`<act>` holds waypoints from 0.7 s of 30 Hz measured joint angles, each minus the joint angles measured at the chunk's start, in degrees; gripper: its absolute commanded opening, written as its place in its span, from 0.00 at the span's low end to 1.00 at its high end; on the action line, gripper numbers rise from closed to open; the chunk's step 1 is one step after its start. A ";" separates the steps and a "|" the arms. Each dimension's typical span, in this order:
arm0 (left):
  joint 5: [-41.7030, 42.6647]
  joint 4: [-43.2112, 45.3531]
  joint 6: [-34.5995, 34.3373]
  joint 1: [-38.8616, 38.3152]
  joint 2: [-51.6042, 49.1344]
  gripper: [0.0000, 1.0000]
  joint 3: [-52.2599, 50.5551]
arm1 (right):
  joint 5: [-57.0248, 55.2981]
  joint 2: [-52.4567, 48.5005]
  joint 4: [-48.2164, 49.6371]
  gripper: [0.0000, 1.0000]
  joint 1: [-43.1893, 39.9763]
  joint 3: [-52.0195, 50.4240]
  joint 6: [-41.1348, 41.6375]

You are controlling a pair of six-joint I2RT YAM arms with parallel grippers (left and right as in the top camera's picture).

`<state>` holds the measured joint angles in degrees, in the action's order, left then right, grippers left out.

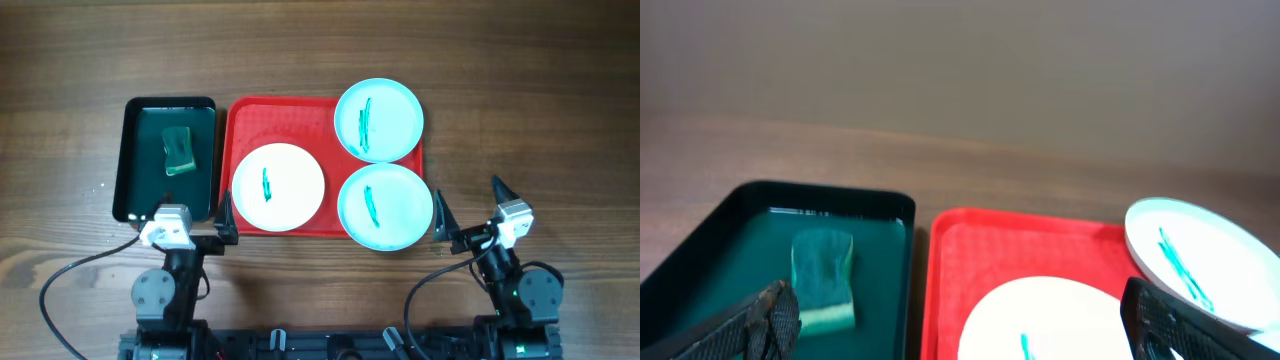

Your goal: Clean dirty plates on tray and stack at the side

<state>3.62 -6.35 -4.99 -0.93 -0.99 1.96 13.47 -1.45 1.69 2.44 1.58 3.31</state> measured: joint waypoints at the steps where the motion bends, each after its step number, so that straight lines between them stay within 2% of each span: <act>1: 0.28 -1.53 -0.02 0.00 -0.57 1.00 1.46 | 0.39 -0.70 -0.17 1.00 0.00 1.14 0.02; 5: 0.85 -9.60 -0.02 0.00 -8.13 1.00 14.10 | 3.21 -9.33 -2.56 1.00 -0.02 11.21 0.02; 9: 1.07 -21.70 -0.02 0.00 -23.10 1.00 32.96 | 6.58 -22.67 -6.64 1.00 -0.02 22.43 0.00; 13: 2.27 -36.13 -0.04 0.00 -40.19 1.00 50.40 | 10.03 -38.05 -17.99 1.00 -0.02 35.52 0.02; 17: 4.94 -52.63 -0.04 0.00 -59.43 1.00 69.07 | 11.89 -51.19 -35.36 1.00 -0.02 50.31 0.04; 18: 5.33 -53.94 -0.02 0.00 -62.73 1.00 71.80 | 12.13 -54.12 -39.28 1.00 0.00 54.12 -0.04; 21: 5.95 -57.70 -0.02 0.00 -71.78 1.00 78.36 | 13.55 -60.54 -39.43 0.99 -0.02 60.81 1.73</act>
<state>9.56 -64.05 -5.02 -0.93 -72.77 80.31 27.03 -62.00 -37.74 2.42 62.39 5.04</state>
